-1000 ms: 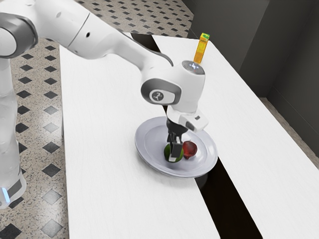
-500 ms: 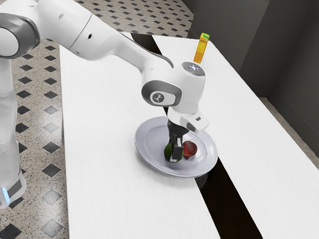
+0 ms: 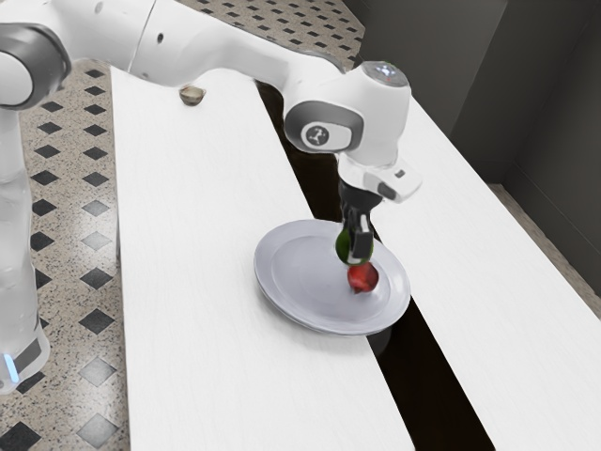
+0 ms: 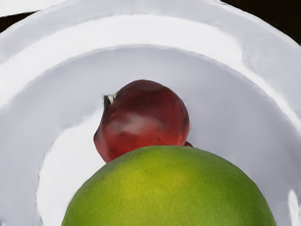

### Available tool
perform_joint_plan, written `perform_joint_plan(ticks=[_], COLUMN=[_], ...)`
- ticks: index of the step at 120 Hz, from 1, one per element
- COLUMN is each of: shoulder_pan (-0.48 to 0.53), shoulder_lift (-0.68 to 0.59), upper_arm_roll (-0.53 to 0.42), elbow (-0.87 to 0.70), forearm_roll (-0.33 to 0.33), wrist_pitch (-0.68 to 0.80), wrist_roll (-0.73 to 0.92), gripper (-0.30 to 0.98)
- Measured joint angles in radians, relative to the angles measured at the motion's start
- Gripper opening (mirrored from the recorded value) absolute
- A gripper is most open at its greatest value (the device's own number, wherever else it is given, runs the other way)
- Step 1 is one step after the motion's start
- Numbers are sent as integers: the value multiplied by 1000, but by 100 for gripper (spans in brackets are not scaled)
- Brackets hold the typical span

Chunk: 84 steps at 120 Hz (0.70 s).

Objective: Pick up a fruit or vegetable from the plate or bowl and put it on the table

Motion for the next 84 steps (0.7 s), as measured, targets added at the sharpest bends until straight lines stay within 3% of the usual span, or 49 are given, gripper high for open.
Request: perform_joint_plan(ticks=[20, 49, 84], shoulder_pan=[-48, -30, -27], shoulder_lift=[-56, -131, -127], upper_arm_roll=[32, 174, 349], elbow=[75, 72, 70], forearm_roll=[48, 67, 104], wrist_pitch=[-159, -343, -390], wrist_roll=[-6, 8, 97], gripper=[25, 25, 25])
